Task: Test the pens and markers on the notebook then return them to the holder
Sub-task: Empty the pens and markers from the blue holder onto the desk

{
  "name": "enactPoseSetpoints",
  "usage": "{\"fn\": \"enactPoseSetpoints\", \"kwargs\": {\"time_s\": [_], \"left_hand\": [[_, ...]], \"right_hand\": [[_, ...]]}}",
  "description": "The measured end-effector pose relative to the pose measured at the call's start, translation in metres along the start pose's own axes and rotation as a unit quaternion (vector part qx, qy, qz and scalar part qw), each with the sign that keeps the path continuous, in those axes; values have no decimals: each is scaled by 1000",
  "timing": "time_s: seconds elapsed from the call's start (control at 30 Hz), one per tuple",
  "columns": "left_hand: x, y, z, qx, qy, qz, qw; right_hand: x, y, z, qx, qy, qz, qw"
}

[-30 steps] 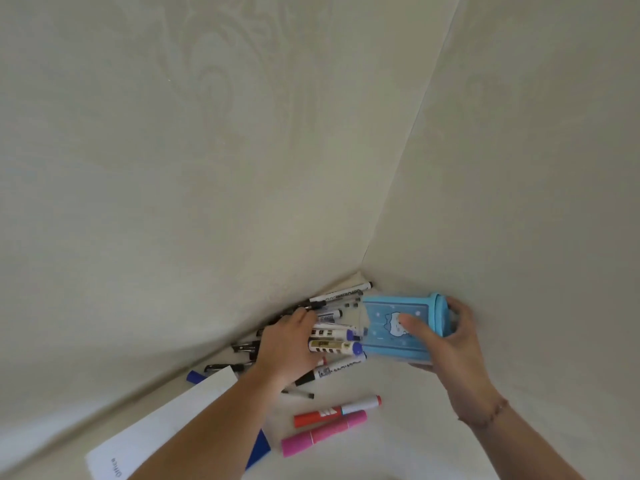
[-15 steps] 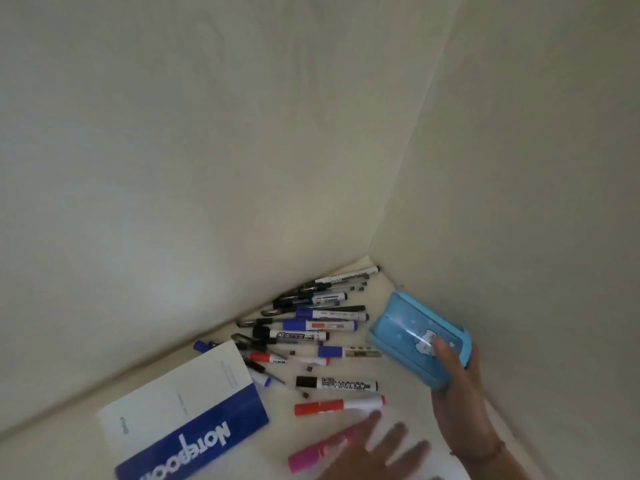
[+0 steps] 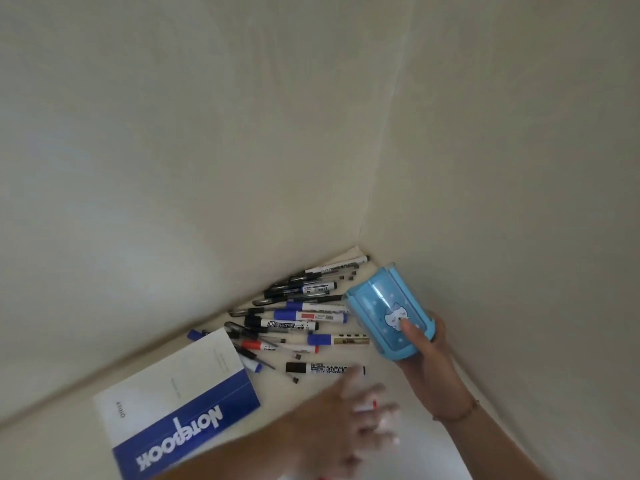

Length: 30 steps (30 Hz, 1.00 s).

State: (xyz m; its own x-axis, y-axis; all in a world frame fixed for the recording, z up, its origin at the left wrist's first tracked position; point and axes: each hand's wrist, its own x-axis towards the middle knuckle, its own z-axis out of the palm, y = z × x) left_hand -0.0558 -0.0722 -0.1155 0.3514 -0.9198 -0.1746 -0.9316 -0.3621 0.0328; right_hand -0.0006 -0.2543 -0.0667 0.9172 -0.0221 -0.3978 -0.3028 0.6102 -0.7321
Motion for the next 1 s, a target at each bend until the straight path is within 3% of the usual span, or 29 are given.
{"fn": "enactPoseSetpoints", "kwargs": {"time_s": [0.13, 0.23, 0.4, 0.47, 0.57, 0.67, 0.83, 1.0], "left_hand": [[-14, -84, -34, 18, -8, -75, 997], [-17, -98, -30, 8, -75, -136, 988], [-12, -140, -29, -49, -41, -263, 963], [-4, -152, -29, -90, -37, -278, 956], [7, -160, -24, -111, -45, -302, 946], [13, -164, -16, -114, -26, -315, 942], [21, -166, -12, -104, 29, -340, 934], [16, -148, -8, -85, 79, -315, 942]], "right_hand": [[1, 1, 6, -54, -46, -7, 997], [2, 1, 10, -51, -48, 3, 998], [2, 0, 14, -152, 4, -48, 987], [2, 2, 12, -160, 23, -60, 985], [0, 7, 6, -78, 25, -66, 994], [-1, 11, -7, -36, -4, -56, 998], [12, 10, -17, -161, -2, -107, 981], [20, 1, -6, -295, 49, -239, 924]]}}
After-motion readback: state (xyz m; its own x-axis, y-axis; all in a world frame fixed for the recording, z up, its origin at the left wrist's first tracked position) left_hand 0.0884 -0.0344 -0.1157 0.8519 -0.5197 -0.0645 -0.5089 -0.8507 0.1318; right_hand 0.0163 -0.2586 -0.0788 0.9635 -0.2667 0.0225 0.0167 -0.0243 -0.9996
